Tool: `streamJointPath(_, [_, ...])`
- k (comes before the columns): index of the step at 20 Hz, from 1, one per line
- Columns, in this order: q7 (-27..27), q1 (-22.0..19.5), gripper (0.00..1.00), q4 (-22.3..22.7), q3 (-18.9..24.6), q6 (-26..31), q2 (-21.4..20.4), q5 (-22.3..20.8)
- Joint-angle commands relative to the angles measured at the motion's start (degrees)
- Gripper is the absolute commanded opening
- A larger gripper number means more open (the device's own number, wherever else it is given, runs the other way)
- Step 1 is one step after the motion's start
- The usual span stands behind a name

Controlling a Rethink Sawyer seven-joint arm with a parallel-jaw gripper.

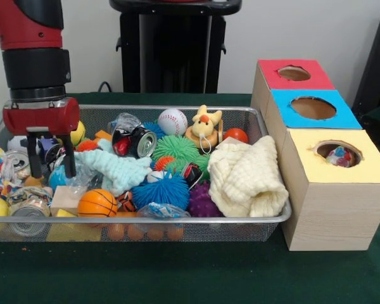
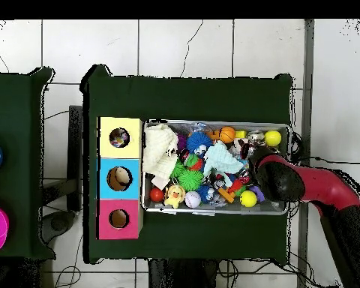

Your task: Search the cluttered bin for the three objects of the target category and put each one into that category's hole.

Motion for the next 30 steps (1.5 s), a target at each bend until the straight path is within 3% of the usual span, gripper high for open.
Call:
streamJointPath(1, [-1.37,9.05,1.00,-3.90,-9.52,10.03,-3.87,-5.13])
streamJointPath(7, [-2.77,9.84,1.00,-6.13,-12.52,7.42,-1.62,-6.39])
streamJointPath(14, [-4.32,9.32,1.00,-7.20,-13.00,4.45,-0.26,-7.56])
streamJointPath(23, [-7.38,9.25,1.00,-9.23,-13.25,7.00,-0.11,-7.28])
streamJointPath(30, [-5.49,9.00,1.00,-9.16,-15.96,5.53,0.85,-8.01])
